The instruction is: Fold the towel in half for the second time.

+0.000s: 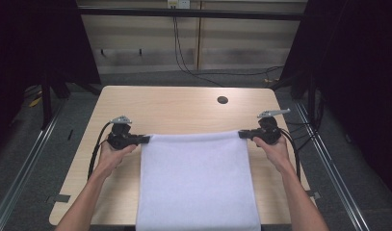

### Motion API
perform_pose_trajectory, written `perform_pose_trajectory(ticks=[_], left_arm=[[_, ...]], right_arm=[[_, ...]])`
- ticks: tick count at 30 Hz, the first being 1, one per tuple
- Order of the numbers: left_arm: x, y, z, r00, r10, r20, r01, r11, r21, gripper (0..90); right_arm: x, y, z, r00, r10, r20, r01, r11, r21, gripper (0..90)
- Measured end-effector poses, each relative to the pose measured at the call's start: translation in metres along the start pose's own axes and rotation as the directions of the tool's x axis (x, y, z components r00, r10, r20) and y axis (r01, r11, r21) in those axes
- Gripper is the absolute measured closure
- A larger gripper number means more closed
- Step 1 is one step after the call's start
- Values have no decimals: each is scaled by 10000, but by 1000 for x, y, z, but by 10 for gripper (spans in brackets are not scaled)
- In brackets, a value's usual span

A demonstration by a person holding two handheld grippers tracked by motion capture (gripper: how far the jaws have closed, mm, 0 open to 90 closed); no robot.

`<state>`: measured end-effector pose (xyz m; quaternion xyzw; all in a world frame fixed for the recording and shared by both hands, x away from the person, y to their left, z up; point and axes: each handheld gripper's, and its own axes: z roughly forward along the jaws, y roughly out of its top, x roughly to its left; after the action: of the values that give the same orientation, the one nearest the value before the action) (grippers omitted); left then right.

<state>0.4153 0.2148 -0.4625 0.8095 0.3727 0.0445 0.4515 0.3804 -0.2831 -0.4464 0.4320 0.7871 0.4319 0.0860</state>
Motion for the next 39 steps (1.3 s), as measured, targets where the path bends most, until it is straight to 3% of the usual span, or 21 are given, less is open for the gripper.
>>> perform_pose_trajectory(ticks=[6, 8, 11, 14, 17, 19, 23, 26, 28, 31, 33, 34, 36, 39], left_arm=[[0, 41, -14, 9986, 271, -456, -305, 9967, -754, 852], [-1, 53, -21, 9982, 284, -526, -343, 9928, -1149, 852], [-8, 66, -28, 9986, 262, -460, -345, 9812, -1901, 855], [-18, 69, -34, 9959, 766, -474, -842, 9785, -1883, 855], [-25, 61, -42, 9931, 1100, -411, -1158, 9755, -1872, 855], [-30, 53, -46, 9928, 1093, -489, -1168, 9740, -1941, 855], [-40, 42, -58, 9938, 1103, -133, -1106, 9709, -2123, 855], [-51, 34, -66, 9896, 1436, -82, -1420, 9667, -2131, 855], [-58, 26, -71, 9836, 1803, -104, -1789, 9647, -1931, 853], [-67, 12, -76, 9859, 1657, 250, -1578, 9682, -1939, 852], [-75, 0, -80, 9810, 1926, 220, -1854, 9652, -1845, 851], [-77, -4, -81, 9795, 1998, 269, -1927, 9672, -1652, 852], [-83, -14, -84, 9771, 2115, 227, -2056, 9666, -1529, 851], [-87, -36, -85, 9810, 1784, 762, -1682, 9779, -1238, 850]], right_arm=[[-3, 30, -8, 9989, 2, 478, 27, 9982, -607, 872], [-5, 38, -14, 9983, 14, 590, 37, 9963, -863, 872], [-6, 49, -21, 9978, -37, 667, 111, 9936, -1121, 872], [-4, 54, -30, 9987, -85, 504, 164, 9873, -1582, 872], [3, 50, -38, 9992, -312, 246, 351, 9834, -1779, 872], [9, 46, -44, 9983, -580, -6, 571, 9837, -1705, 872], [24, 42, -60, 9937, -1100, -202, 1050, 9800, -1687, 872], [36, 39, -71, 9893, -1445, -223, 1386, 9754, -1716, 872], [44, 33, -78, 9870, -1576, -312, 1497, 9727, -1773, 871], [58, 16, -84, 9840, -1748, -355, 1658, 9697, -1792, 871], [69, 3, -88, 9824, -1835, -362, 1740, 9677, -1826, 870], [74, -4, -90, 9810, -1918, -285, 1839, 9668, -1775, 870], [83, -18, -94, 9809, -1874, -517, 1755, 9680, -1794, 869], [96, -41, -94, 9807, -1867, -586, 1772, 9743, -1390, 867]])
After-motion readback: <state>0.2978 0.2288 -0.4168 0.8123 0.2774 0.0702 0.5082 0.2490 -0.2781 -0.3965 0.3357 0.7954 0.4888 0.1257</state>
